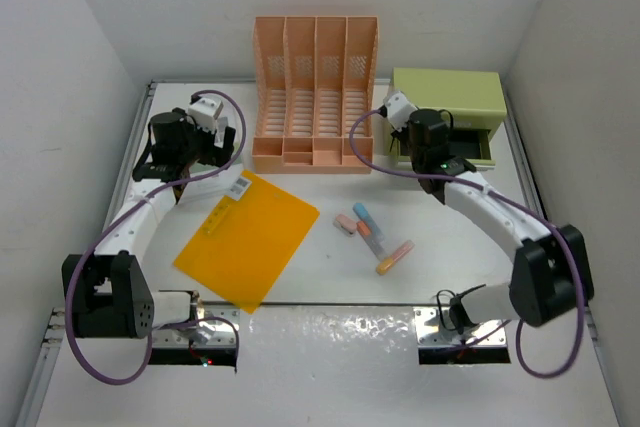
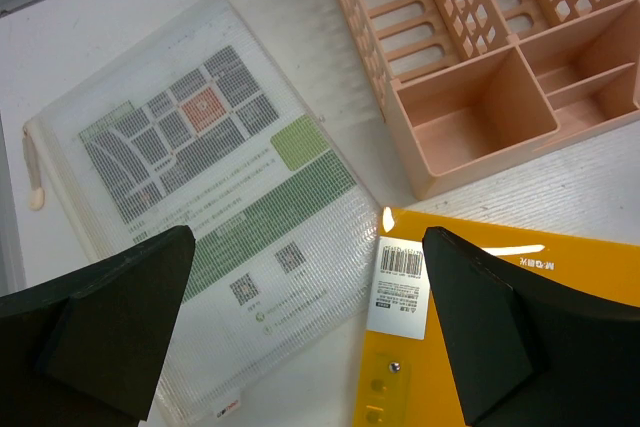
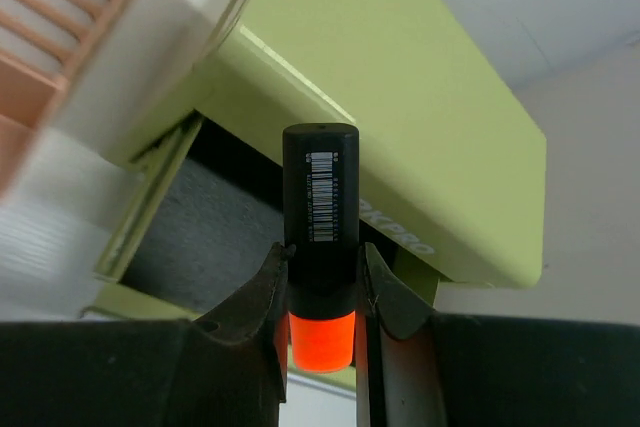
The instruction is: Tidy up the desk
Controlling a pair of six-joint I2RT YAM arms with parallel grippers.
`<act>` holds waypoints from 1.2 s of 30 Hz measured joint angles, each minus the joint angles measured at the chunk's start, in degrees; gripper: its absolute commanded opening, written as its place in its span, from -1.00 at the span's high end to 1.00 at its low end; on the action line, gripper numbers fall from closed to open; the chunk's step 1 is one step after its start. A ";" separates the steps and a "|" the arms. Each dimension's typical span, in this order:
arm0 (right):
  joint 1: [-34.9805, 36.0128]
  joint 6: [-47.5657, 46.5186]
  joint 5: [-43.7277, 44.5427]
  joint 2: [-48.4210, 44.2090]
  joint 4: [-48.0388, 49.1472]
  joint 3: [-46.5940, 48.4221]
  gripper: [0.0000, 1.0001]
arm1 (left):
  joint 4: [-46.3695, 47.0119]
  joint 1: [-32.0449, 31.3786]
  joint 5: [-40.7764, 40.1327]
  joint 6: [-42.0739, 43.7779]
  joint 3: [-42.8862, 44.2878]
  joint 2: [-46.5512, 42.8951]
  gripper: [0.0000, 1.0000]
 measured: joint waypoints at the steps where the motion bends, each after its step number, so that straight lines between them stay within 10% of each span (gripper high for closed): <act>1: -0.52 -2.32 0.63 1.73 0.76 0.00 1.00 | -0.02 0.00 0.00 0.02 0.00 0.07 -0.96; 6: -2.71 -8.66 0.90 10.58 1.77 0.63 0.94 | -0.24 0.00 -0.02 0.02 0.00 0.09 -0.96; 11: -3.74 -11.89 1.22 13.51 0.42 3.34 -0.06 | -0.44 0.00 0.00 0.02 0.00 0.09 -0.96; 17: -3.78 -11.15 0.33 12.15 -1.92 6.03 -0.44 | -0.44 0.00 0.07 0.02 0.00 0.11 -0.96; 21: -3.30 -5.79 -1.20 8.57 -7.39 8.94 -0.39 | -0.46 0.00 0.48 0.02 0.00 0.11 -0.96; 26: 1.75 6.43 -5.38 2.73 -13.75 12.44 0.25 | -0.50 0.00 0.63 0.02 0.00 0.17 -0.96; 36: 11.39 20.48 -16.31 10.51 -24.35 5.20 0.39 | -0.87 0.00 0.90 0.02 0.00 1.70 -0.96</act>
